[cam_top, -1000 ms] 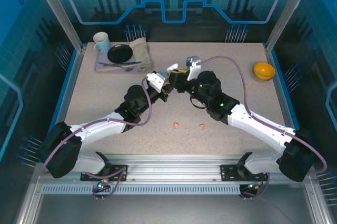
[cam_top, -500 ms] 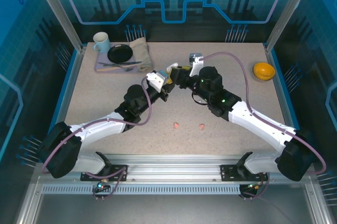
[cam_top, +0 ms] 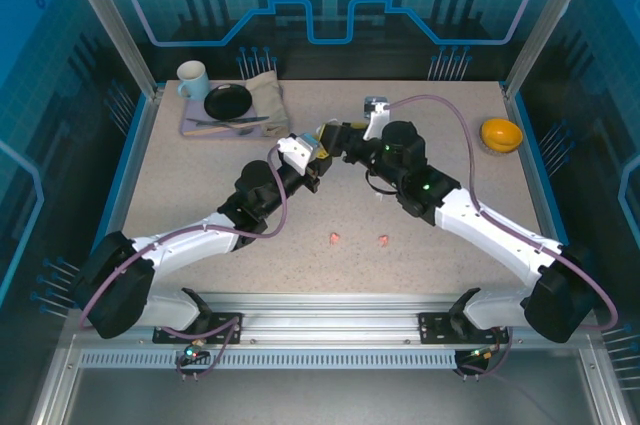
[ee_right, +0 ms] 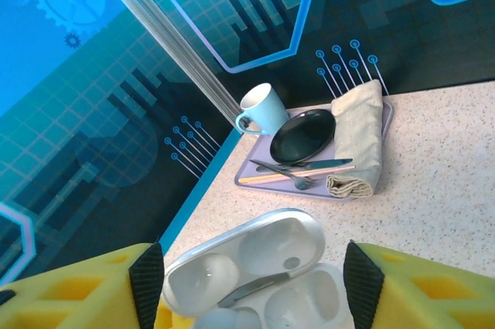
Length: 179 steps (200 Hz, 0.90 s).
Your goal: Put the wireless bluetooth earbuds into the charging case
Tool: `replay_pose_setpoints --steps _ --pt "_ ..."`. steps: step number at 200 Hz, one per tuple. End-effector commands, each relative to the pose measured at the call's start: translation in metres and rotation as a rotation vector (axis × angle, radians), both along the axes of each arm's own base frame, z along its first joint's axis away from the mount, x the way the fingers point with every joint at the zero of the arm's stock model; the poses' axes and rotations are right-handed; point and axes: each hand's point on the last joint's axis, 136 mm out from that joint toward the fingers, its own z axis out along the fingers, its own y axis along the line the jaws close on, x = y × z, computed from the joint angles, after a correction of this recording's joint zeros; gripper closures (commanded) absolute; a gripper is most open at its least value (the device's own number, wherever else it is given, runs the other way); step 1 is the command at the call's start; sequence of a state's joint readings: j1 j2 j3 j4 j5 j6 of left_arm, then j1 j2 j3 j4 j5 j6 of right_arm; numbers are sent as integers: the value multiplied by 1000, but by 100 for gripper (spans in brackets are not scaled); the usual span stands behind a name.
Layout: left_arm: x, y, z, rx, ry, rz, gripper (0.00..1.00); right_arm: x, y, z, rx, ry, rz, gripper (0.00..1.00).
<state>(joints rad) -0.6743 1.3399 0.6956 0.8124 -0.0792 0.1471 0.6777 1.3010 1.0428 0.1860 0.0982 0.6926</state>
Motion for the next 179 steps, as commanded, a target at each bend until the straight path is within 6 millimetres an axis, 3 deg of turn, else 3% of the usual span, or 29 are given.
replay_pose_setpoints --steps 1,19,46,97,138,179 --pt "-13 2 48 -95 -99 -33 100 -6 -18 34 79 -17 -15 31" --pt "-15 3 46 -91 -95 -37 100 -12 -32 47 89 -24 -29 28" --pt "-19 3 41 -80 -86 -57 100 -21 -48 51 69 11 -34 27" --pt "-28 3 29 -107 -19 -184 100 -28 -81 20 -28 141 -119 27" --pt "-42 7 18 -93 27 -308 100 -30 -109 -24 -136 292 -212 27" --pt "-56 16 15 -105 63 -406 100 -35 -151 -94 -250 553 -377 27"
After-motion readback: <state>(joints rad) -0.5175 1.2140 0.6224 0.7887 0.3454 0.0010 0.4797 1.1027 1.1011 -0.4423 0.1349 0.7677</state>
